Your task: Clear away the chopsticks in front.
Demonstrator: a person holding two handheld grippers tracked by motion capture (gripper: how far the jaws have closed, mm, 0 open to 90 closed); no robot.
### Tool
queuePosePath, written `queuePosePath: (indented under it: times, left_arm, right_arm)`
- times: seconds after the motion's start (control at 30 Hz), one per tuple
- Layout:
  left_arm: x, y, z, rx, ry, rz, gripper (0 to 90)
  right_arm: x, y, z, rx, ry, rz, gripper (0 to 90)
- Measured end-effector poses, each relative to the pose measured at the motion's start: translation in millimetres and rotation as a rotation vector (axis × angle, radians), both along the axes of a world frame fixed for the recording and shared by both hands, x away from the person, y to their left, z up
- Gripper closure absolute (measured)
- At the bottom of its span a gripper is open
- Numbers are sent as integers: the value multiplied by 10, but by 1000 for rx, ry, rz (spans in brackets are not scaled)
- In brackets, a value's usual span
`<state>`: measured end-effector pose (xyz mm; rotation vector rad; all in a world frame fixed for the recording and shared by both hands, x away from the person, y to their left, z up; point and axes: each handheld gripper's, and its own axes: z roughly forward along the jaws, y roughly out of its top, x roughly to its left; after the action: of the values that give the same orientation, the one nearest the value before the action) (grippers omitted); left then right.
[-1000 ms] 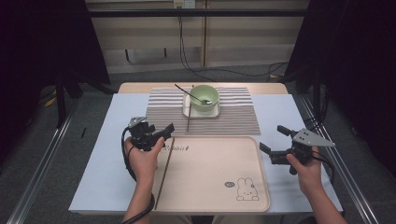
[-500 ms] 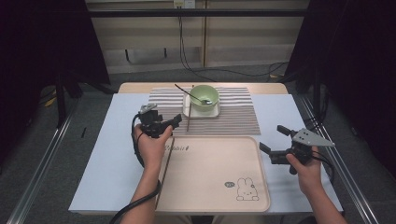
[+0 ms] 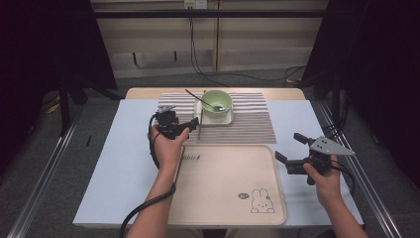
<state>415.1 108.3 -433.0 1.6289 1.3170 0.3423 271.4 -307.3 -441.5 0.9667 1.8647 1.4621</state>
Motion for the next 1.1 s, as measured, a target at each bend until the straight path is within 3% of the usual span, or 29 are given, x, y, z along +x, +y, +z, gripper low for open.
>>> queuePosePath:
  times: [0.2, 0.53, 0.83, 1.03, 1.1]
  left_arm:
    - [120, -30, 2, -23, 6, 1, 167]
    - [288, -114, -3, 4, 9, -6, 168]
    - [409, -218, -29, 3, 15, -11, 180]
    - [495, -268, -59, 39, 23, -13, 219]
    - [522, -283, -77, 59, 26, -18, 269]
  right_arm:
    - [2, -2, 1, -1, 0, 0, 18]
    - [9, -5, 1, -2, -3, 1, 17]
    - [10, -4, 2, 1, -3, -1, 17]
    - [9, -4, 3, 3, -1, 0, 17]
    - [10, -6, 3, 1, -2, 0, 17]
